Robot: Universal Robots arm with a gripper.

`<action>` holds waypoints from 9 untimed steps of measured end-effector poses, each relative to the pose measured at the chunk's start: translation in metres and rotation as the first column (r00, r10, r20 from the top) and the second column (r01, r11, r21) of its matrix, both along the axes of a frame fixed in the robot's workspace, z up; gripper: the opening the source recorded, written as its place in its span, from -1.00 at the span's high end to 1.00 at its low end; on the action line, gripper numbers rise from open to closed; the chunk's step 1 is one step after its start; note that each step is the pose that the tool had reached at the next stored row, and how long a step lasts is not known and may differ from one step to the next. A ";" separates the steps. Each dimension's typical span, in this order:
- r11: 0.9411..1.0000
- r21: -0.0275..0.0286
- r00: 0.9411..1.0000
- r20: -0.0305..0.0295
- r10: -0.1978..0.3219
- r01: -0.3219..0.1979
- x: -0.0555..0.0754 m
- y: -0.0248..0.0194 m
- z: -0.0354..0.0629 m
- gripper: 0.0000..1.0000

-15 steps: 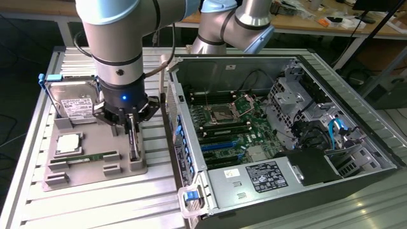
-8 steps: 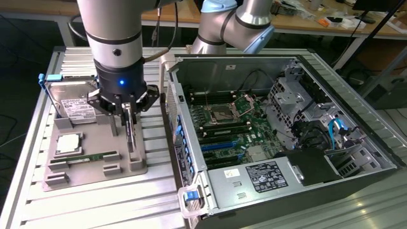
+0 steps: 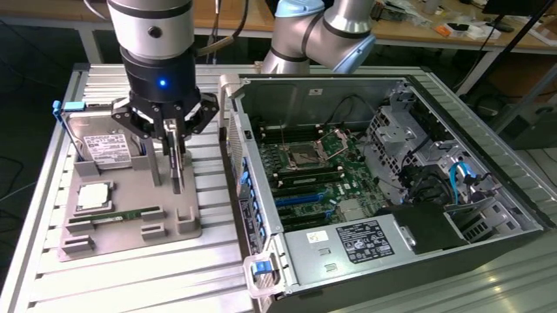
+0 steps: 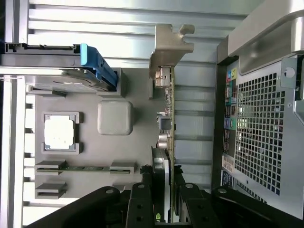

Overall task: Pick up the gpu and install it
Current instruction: 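Pick up the gpu and move the gpu toward the slot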

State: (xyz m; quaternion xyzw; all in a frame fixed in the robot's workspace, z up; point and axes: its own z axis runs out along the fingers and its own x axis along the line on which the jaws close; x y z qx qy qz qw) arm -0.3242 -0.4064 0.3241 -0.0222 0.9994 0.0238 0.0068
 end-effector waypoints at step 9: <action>1.000 0.000 1.000 0.002 0.000 0.000 0.000 0.0012 0.0125 0.46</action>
